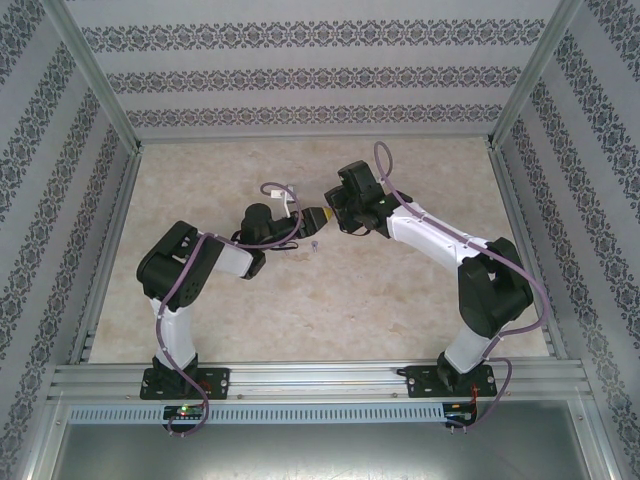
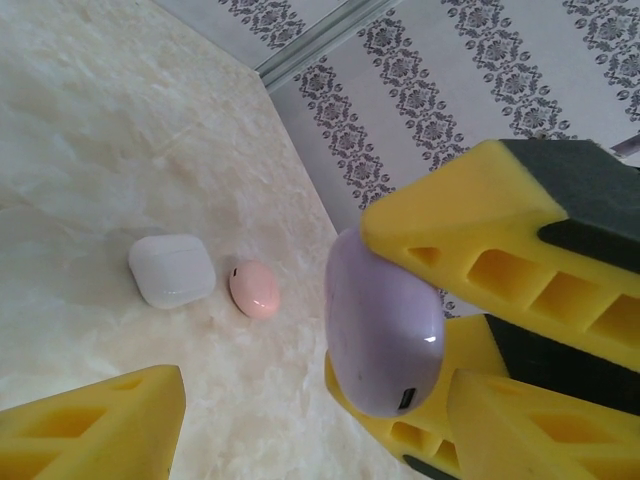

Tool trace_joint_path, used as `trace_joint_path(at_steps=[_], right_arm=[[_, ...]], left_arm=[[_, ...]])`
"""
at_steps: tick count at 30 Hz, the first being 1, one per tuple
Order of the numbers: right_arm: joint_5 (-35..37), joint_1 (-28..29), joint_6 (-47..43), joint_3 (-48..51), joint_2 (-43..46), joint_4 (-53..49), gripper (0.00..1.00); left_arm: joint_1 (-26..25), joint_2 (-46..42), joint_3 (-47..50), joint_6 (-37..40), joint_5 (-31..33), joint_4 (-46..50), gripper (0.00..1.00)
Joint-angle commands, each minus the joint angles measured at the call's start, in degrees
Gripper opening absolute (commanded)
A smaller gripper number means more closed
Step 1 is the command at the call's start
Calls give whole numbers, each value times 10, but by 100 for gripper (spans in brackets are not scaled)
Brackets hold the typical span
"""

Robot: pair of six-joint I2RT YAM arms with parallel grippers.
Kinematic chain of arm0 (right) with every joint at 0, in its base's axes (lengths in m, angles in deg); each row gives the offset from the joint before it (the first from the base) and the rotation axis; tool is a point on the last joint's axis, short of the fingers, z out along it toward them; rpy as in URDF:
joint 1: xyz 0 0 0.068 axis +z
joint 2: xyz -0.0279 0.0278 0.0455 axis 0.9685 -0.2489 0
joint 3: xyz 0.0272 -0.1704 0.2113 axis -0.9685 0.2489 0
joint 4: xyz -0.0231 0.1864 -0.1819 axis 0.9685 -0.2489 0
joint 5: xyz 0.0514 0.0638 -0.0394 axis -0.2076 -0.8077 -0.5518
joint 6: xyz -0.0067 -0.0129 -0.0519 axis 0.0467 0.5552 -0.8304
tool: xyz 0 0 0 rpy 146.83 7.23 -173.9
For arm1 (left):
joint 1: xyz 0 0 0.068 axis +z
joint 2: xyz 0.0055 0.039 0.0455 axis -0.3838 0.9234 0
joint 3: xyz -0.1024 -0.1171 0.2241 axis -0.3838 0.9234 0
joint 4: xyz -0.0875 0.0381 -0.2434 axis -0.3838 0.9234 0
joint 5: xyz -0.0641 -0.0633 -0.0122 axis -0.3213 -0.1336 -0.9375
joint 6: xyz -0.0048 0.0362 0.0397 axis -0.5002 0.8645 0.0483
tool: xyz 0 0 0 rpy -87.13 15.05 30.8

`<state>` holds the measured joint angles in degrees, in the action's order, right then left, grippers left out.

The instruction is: Insert the wireless bluetooth earbuds into the charging case

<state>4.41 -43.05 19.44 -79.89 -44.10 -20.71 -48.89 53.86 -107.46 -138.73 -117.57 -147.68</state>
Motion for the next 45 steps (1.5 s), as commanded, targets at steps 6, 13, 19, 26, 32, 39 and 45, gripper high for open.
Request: trace_joint_path(at_steps=[6,13,19,26,32,39,45], right_arm=[[-3,10,6,-20,-15,4,27],[-5,11,6,-21,-18,6,26],[-6,16,13,-20,-20,10,26],[9,19,35,-17,-16,13,26],[10,22,44,-17,-17,16,25],[13,22,46,-16,-11,16,26],[18,17,46,-10,4,19,42]], left_arm=[[-13,18,-31,-8,9,-43,62],[-14,24,-36,-9,13,-43,54],[-15,29,-38,-14,27,-55,44],[-19,36,-31,-28,60,-87,35],[-20,41,-24,-34,73,-103,27],[-22,42,-25,-37,69,-105,11],[-22,41,-27,-39,65,-102,0]])
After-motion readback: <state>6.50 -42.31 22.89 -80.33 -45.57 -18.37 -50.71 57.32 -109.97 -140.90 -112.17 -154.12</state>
